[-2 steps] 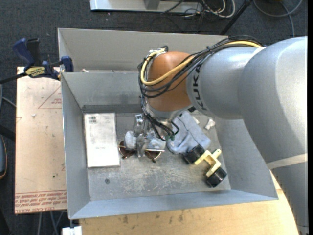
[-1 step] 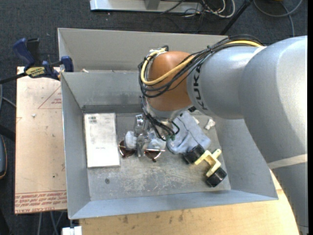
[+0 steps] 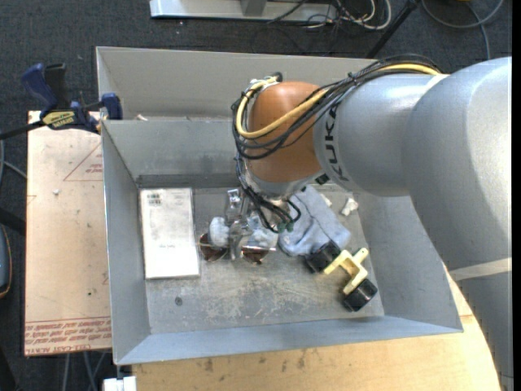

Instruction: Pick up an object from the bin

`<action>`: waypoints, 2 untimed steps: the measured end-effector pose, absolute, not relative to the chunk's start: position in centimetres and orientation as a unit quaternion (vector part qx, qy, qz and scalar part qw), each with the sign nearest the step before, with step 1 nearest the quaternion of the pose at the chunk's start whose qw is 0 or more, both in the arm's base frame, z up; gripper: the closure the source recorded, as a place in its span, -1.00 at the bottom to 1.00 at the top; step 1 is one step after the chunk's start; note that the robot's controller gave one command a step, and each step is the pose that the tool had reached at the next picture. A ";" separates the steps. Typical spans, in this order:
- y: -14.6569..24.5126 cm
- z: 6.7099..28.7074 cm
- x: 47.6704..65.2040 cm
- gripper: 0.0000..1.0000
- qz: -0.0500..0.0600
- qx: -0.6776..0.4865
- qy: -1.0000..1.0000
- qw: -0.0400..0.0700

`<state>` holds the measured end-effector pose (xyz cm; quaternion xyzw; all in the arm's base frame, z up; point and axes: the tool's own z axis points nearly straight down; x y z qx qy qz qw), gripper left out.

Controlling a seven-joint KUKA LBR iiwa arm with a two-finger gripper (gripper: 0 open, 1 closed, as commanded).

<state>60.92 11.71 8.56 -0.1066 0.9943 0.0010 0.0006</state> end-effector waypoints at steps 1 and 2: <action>11.7 9.4 61.0 1.00 0.001 -0.106 0.994 0.002; 11.7 9.8 61.0 1.00 0.001 -0.106 0.994 0.002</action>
Offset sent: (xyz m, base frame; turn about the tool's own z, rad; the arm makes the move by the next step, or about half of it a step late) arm 0.0000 0.0001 0.0028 0.0000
